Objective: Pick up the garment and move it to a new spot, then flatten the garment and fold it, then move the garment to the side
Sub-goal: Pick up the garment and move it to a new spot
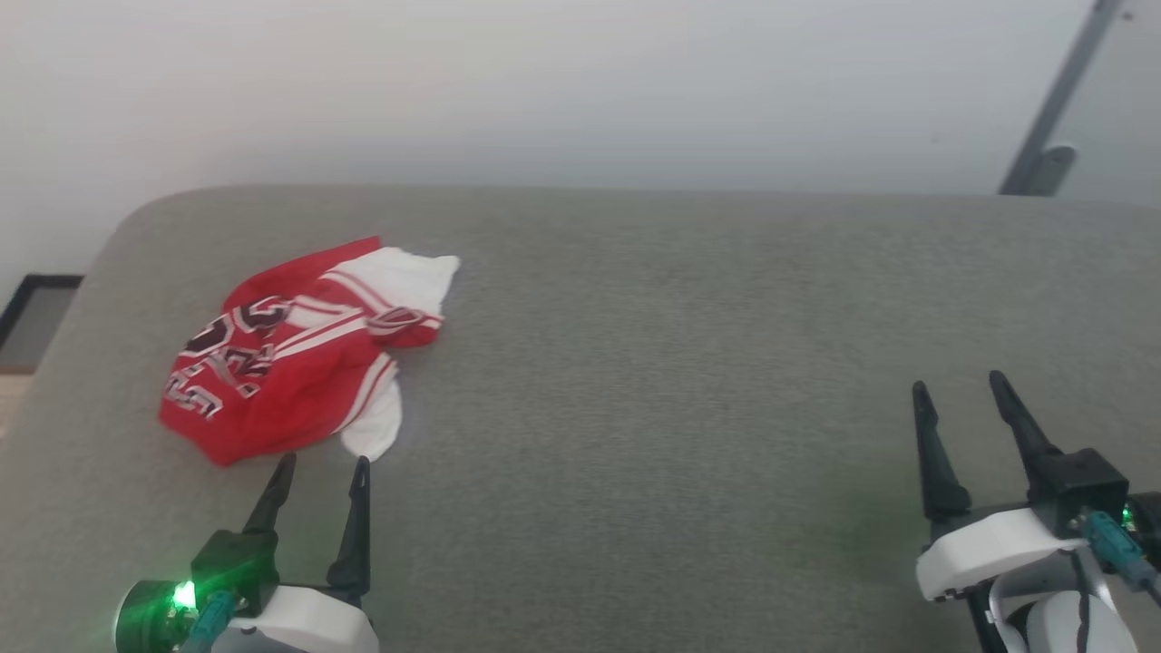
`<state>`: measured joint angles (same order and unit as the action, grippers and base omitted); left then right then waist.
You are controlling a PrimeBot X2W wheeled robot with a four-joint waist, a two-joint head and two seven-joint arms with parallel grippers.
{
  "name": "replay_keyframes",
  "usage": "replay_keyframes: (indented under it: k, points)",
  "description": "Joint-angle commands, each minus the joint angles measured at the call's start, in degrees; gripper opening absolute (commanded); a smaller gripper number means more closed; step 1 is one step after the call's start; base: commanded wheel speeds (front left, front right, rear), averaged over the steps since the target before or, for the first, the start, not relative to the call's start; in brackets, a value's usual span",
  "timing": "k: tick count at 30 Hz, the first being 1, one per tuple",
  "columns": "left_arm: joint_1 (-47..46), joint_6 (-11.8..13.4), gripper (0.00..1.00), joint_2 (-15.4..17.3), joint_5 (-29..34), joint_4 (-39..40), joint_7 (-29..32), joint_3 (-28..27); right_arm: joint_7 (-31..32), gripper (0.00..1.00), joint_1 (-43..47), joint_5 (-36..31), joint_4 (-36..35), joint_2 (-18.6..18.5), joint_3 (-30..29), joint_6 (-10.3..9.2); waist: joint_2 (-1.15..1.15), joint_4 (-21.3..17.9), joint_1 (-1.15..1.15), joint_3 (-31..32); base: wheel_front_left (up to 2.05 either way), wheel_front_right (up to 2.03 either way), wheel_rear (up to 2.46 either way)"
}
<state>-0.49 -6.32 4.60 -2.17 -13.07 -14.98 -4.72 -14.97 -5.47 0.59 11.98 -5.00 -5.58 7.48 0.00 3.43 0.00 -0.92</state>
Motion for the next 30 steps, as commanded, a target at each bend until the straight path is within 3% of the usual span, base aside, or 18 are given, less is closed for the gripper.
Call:
replay_keyframes:
  k: [1, 19, 30]
  points:
    - [-0.7, 0.1, 1.00, -0.1, 0.3, 0.2, -0.3, -0.1, -0.3, 1.00, 0.4, 0.3, -0.2, 0.1, 0.2, 0.03, 0.00, 1.5, 0.00, -0.1, 0.00, 0.00, 0.00]
    - [1.3, 2.8, 1.00, -1.4, -1.5, 1.9, -0.3, -1.4, -0.3, 1.00, -2.3, 1.9, 1.0, 0.3, 10.5, 0.03, 0.00, 16.7, 0.00, -2.0, 0.00, 0.00, 0.00]
    - [3.5, 4.4, 1.00, -1.7, -4.1, 3.4, -0.3, -1.7, -0.3, 1.00, -3.1, 2.8, 1.6, 0.0, 13.7, 0.03, 0.00, 16.4, 0.00, -2.3, 0.00, 0.00, 0.00]
